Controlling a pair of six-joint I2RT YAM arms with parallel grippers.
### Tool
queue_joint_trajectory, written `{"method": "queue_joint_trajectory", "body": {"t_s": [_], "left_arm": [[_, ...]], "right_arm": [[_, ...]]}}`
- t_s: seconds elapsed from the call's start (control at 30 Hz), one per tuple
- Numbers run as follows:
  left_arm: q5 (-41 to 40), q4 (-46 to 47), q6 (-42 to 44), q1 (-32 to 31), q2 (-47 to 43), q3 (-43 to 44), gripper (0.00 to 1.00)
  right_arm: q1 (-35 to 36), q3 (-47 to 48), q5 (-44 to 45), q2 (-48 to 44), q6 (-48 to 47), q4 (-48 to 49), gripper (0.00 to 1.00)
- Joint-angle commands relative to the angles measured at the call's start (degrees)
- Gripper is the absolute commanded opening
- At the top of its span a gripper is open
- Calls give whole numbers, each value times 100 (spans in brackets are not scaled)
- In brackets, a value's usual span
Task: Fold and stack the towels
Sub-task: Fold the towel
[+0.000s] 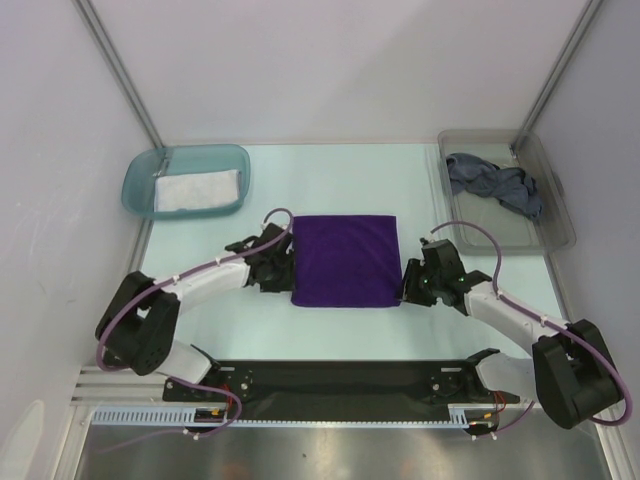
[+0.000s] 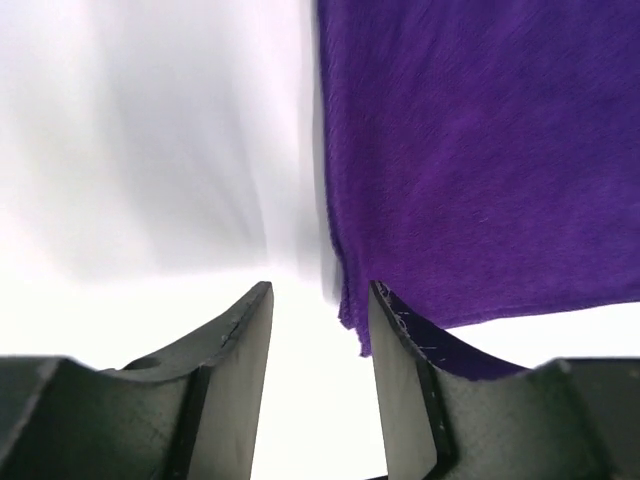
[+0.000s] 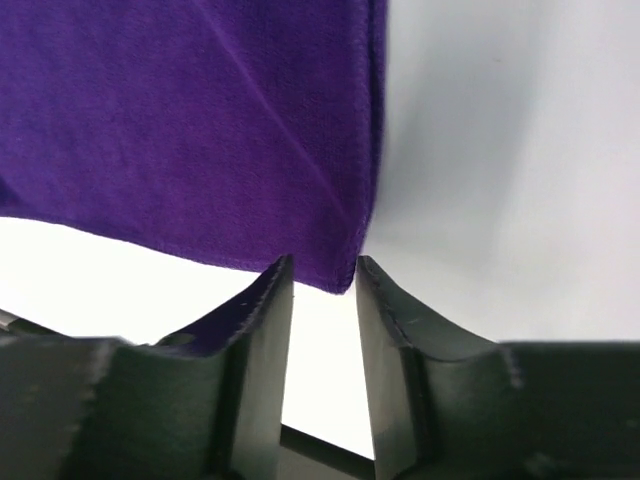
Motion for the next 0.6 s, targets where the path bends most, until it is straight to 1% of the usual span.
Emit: {"method": "queue_joint_trajectory", "body": {"t_s": [0.0, 0.03, 0.07, 0.1, 0.17, 0.2, 0.23, 0.3, 0.33, 0.37, 0.4, 0.43, 0.47, 0.57], "left_arm": [[-311, -518, 454, 103, 115, 990, 49], [-232, -510, 568, 156, 194, 1185, 50], [-14, -475, 717, 209, 282, 1387, 50], [84, -457, 1076, 331, 491, 1842, 53], [286, -431, 1578, 463, 730, 2319, 54], [513, -404, 2007, 603, 870, 2730, 57], [681, -395, 2202, 692, 1098, 2925, 58], [1251, -369, 2667, 972, 1389, 3425, 59], [1332, -369, 2766, 1052, 1512, 3550, 59], [1429, -352, 2863, 1183, 1800, 3665, 59], [1517, -351, 3003, 1246, 1934, 3883, 59], [1570, -377, 3100, 1290, 2100, 3999, 59], [1518, -430, 3284, 1360, 2354, 4217, 59], [1439, -580, 3609, 1466, 2883, 4579, 59]], "right_arm": [[-117, 469, 57, -189, -160, -415, 40], [-161, 585, 119, -198, -231, -512, 47], [-336, 690, 67, -172, -362, -460, 49], [-442, 935, -290, -120, -764, -364, 50], [-653, 1261, -626, 283, -1267, -109, 53], [-785, 1724, -923, 450, -1747, -47, 54], [-838, 1955, -1048, 678, -1961, -47, 56], [-1013, 2464, -1407, 1363, -2374, -73, 59], [-1084, 2980, -1479, 1610, -2690, -177, 58], [-1137, 3185, -1515, 2047, -2823, -205, 58], [-1251, 3370, -1541, 2252, -2920, -240, 57], [-1321, 3816, -1585, 2454, -3148, -388, 57], [-1435, 3985, -1690, 2865, -3245, -503, 57], [-1612, 4689, -1796, 3421, -3624, -670, 57]]}}
